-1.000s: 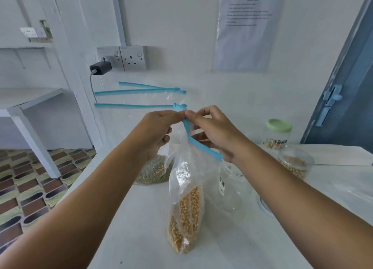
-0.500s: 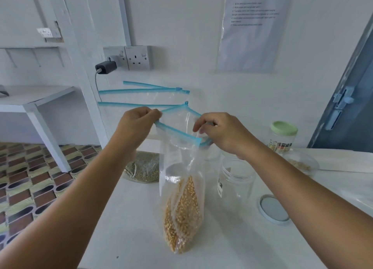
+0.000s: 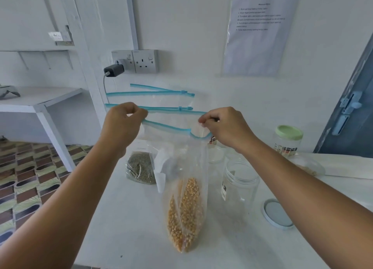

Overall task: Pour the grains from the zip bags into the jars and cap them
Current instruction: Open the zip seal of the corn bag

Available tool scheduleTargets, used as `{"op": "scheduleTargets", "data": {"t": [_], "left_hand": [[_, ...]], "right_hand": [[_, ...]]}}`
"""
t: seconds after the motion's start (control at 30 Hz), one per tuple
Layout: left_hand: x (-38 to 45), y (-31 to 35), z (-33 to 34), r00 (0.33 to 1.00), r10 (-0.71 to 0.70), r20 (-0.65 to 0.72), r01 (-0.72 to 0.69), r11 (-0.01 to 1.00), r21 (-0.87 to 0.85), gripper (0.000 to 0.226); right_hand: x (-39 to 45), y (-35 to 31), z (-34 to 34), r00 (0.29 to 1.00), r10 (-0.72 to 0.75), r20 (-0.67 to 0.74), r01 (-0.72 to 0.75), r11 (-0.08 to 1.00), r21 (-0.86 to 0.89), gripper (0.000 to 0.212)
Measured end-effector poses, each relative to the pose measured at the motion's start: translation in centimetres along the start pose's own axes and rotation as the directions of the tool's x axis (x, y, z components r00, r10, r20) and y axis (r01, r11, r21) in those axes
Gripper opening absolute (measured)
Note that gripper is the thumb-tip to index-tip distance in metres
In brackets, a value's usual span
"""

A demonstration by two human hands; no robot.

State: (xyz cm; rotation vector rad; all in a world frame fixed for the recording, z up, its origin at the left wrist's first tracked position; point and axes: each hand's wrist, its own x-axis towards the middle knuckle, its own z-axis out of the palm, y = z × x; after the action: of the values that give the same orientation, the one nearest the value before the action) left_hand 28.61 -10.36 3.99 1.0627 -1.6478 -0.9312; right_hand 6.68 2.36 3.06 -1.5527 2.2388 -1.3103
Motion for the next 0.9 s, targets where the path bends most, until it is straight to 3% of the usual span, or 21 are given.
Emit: {"op": "scheduleTargets", "data": {"t": [0.3,0.47,0.67,0.8,0.9], "left_hand": [[-1.0,1.0,-0.9,0.994,0.105,-0.043,-0.106,0.994,-0.03,0.032],[-3.4,0.4,1.0,0.975,0.197,0.099,-0.193,0.98,-0.046,0.03],[-6.1,0.3,3.8,0.947,0.265,0.182,-0.266,0.964,-0.017,0.018],[-7.1,-1.4,5.3,0.934,0.22,0.281,-0.244,0.969,0.051,0.005],[-7.9,-2.3,6.0,0.913,0.212,0.349,-0.237,0.971,0.031,0.005]], "right_hand": [[1.3,-1.5,0.4,0.999,-0.03,-0.044,0.035,0.993,0.109,0.027],[0.8,-1.4,0.1,0.994,-0.015,0.112,0.009,0.999,0.048,0.031],[0.8,-3.3,-1.6,0.946,-0.05,0.321,-0.057,0.947,0.317,0.02],[0.3,-3.7,-1.4,0.88,-0.045,0.472,-0.031,0.988,0.151,0.035],[-0.2,-3.2,-0.7,0.892,-0.017,0.452,-0.007,0.999,0.053,0.037]]}}
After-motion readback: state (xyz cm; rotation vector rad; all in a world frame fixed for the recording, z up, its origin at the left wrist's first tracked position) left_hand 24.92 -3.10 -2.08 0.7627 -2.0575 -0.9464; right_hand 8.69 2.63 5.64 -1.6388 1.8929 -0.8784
